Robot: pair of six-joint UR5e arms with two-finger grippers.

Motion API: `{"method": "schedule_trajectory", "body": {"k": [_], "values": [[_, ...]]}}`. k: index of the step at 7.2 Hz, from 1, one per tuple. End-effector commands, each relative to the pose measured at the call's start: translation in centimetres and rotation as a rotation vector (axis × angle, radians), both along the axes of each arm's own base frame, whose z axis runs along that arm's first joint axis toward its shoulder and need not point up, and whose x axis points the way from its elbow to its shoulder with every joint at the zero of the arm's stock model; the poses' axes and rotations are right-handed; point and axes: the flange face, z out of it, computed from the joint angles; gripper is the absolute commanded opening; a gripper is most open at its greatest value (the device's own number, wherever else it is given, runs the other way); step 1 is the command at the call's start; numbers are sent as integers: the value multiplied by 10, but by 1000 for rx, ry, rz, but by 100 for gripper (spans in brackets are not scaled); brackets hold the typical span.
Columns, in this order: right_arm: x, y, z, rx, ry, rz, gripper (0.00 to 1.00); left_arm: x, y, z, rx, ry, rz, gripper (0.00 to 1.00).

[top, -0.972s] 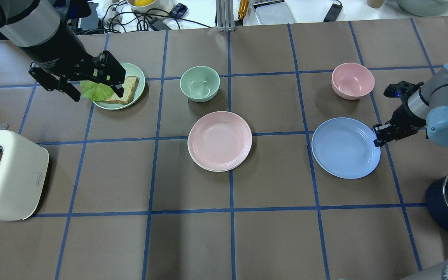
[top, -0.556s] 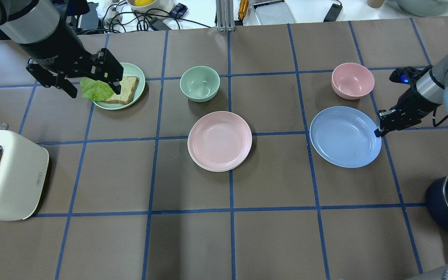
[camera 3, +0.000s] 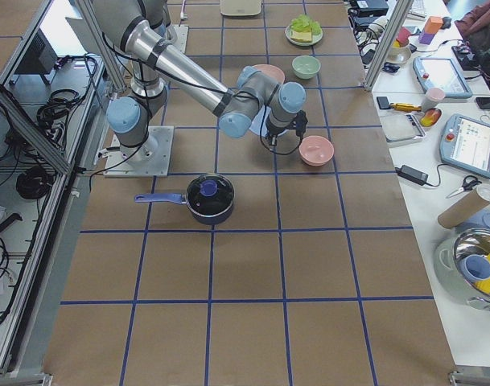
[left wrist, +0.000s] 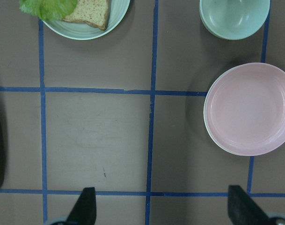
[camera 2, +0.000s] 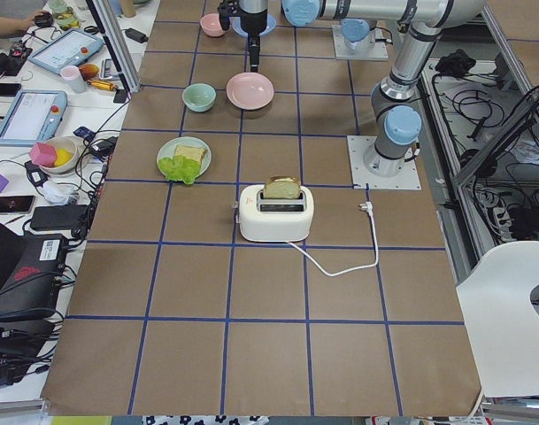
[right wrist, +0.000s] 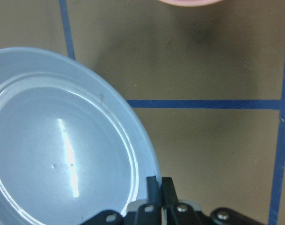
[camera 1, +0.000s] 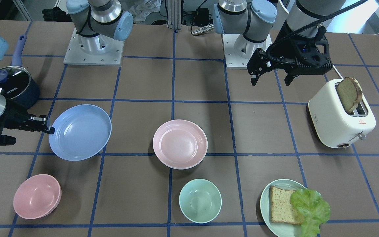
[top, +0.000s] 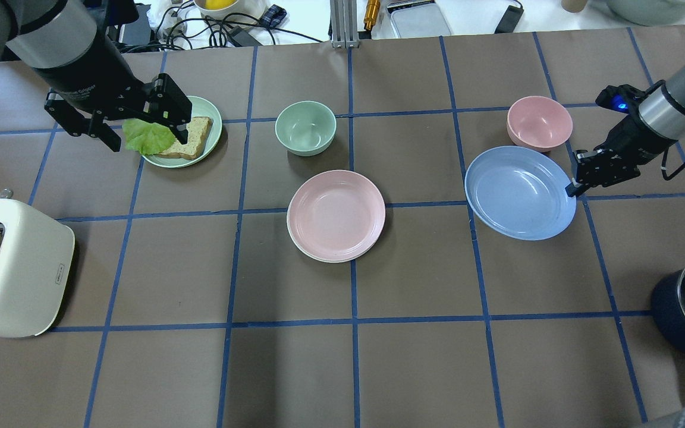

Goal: Stack three plates with pink and blue
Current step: 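Grasp the light blue plate rim with the right gripper and lift, then carry the light blue plate with the right gripper over the pink plate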

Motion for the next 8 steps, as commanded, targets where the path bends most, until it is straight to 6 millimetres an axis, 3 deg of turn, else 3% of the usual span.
{"method": "schedule_trajectory", "body": {"k": [1,5,8], "values": [[70,-16,23,-13,32,-16,4,0,2,1,-1,1,0,100],[188,-16,28,-59,70,-92,4,0,1,0,0,0,0,100],[237,-8,21,-60,76,-113,4,0,2,1,-3,-1,2,100]]}}
